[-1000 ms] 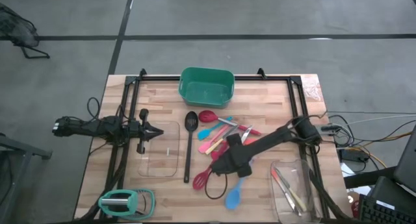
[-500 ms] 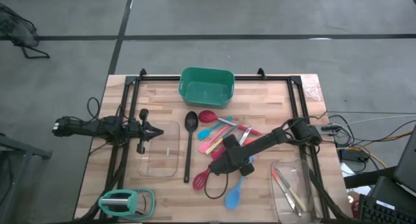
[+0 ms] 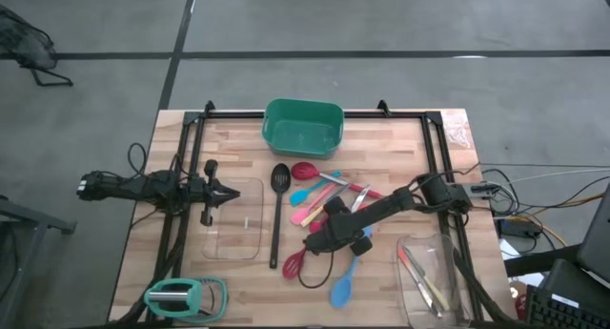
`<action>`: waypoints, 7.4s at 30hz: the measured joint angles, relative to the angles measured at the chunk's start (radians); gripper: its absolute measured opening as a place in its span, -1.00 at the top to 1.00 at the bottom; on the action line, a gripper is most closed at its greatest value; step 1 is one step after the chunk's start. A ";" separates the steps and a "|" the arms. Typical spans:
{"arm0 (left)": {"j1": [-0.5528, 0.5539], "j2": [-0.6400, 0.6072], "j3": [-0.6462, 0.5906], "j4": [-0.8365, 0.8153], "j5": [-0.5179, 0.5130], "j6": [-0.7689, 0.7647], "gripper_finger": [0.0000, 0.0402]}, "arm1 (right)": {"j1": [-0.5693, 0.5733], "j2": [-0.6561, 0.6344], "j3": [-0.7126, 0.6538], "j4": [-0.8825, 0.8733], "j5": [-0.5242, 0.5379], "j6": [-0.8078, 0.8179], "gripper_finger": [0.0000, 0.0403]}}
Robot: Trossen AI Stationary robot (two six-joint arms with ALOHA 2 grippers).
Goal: Pick & Place Kitchen Items
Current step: Put the green knife into the right transparent bin, then put the yellow knife into the right transparent bin
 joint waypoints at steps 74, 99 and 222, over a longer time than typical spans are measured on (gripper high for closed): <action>0.000 0.000 0.000 0.000 0.000 0.000 0.84 | 0.105 -0.113 0.479 -0.314 -0.061 1.046 0.83; 0.000 0.000 0.000 0.000 0.000 0.000 0.84 | 0.216 -0.216 0.480 -0.313 -0.150 1.339 0.82; 0.000 0.000 0.000 0.000 0.000 0.000 0.84 | 0.486 -0.586 -0.089 0.017 -0.381 2.111 0.77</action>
